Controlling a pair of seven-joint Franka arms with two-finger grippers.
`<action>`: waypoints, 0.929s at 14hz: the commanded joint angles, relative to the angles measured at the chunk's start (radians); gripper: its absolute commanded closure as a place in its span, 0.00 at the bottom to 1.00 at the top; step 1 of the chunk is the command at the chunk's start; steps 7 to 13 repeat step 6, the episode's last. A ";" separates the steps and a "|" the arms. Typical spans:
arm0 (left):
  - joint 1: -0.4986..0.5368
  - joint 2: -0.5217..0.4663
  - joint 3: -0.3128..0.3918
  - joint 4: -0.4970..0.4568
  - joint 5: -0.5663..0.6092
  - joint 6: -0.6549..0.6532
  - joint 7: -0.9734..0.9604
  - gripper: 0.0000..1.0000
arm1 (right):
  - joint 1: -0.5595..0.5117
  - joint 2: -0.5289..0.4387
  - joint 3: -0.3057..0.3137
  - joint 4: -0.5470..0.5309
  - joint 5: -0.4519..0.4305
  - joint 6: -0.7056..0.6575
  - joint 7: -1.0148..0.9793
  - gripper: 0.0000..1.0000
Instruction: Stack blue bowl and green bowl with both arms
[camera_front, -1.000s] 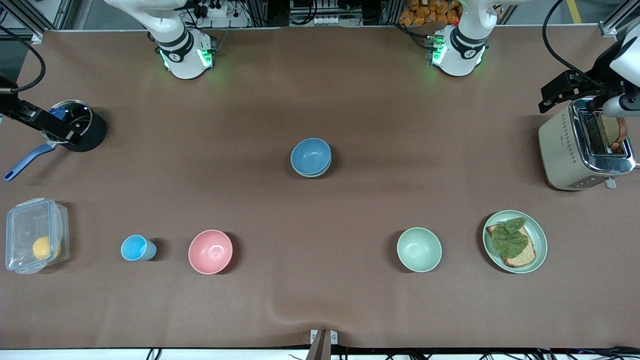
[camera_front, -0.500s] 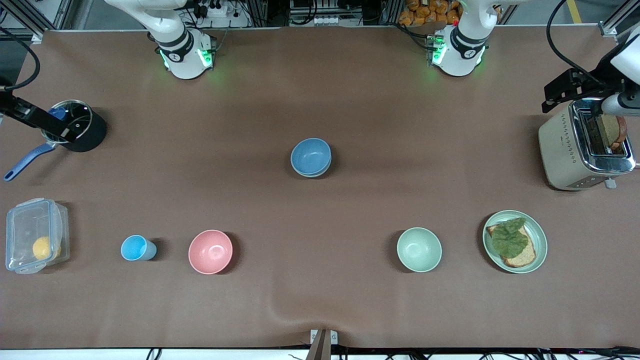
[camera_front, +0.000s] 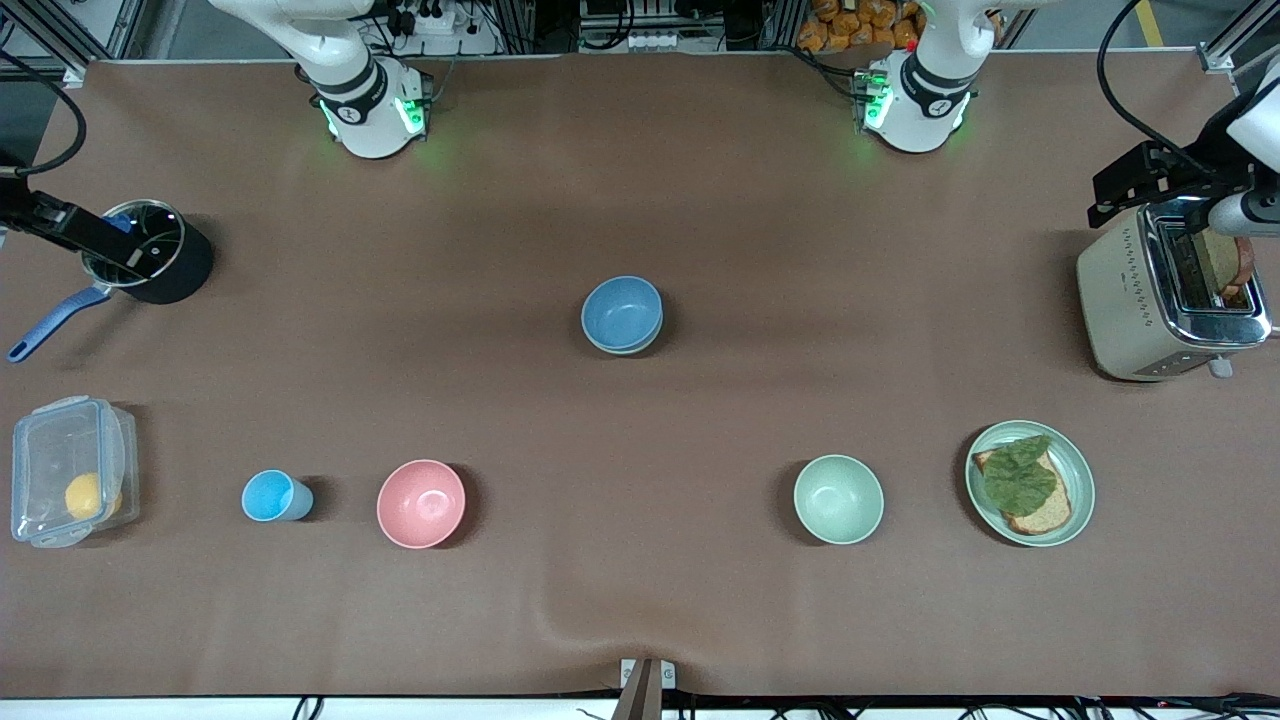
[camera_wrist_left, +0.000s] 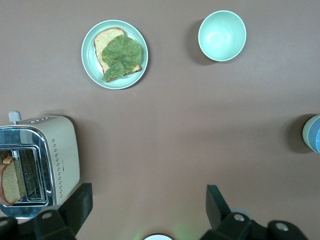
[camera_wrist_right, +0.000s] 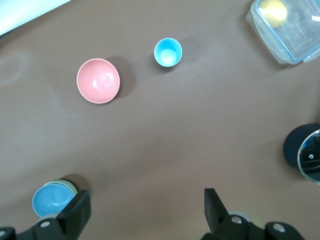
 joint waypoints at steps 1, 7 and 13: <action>0.009 -0.002 -0.011 0.001 0.020 -0.010 0.010 0.00 | -0.022 -0.031 0.017 -0.010 -0.021 -0.013 -0.049 0.00; 0.010 -0.002 -0.012 -0.002 0.020 -0.010 0.008 0.00 | -0.013 -0.029 0.017 -0.008 -0.038 -0.014 -0.084 0.00; 0.010 -0.002 -0.012 -0.002 0.020 -0.010 0.008 0.00 | -0.013 -0.029 0.017 -0.008 -0.038 -0.014 -0.084 0.00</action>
